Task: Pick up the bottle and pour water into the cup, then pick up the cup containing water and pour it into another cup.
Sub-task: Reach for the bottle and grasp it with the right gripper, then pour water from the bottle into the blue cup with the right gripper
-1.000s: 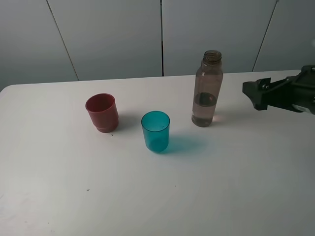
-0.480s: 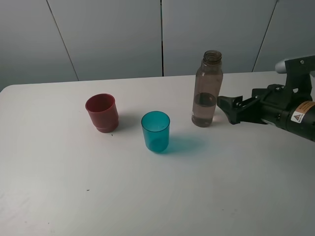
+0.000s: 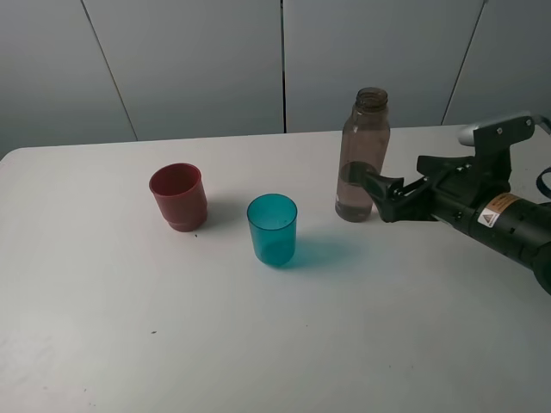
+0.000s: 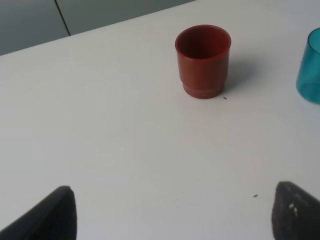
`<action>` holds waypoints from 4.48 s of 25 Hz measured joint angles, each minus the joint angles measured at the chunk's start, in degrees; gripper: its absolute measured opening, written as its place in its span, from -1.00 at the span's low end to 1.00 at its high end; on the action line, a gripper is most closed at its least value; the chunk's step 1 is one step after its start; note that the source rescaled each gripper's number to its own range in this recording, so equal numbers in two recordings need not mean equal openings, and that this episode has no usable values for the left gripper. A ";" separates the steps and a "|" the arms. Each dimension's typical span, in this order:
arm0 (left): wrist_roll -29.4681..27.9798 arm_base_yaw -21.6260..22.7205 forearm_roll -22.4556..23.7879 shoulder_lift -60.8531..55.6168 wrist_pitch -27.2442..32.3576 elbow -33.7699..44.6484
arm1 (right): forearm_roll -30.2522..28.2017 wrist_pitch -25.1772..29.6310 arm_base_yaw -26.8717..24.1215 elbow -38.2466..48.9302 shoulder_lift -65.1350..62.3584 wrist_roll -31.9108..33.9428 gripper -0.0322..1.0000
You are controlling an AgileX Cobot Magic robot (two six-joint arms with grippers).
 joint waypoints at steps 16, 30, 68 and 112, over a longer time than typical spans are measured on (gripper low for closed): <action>0.00 0.00 0.00 0.00 0.00 0.00 | -2.83 -1.32 0.00 -10.12 10.32 0.47 1.00; 0.00 0.00 0.00 0.00 0.00 0.00 | -3.77 -1.32 0.00 -18.05 14.78 0.70 1.00; 0.15 0.00 0.00 0.00 0.00 0.00 | -7.69 -1.52 1.11 -21.26 15.43 2.99 -0.94; 0.15 0.00 0.00 0.00 0.00 0.00 | 28.22 44.21 18.52 -21.15 -7.60 -85.48 -0.94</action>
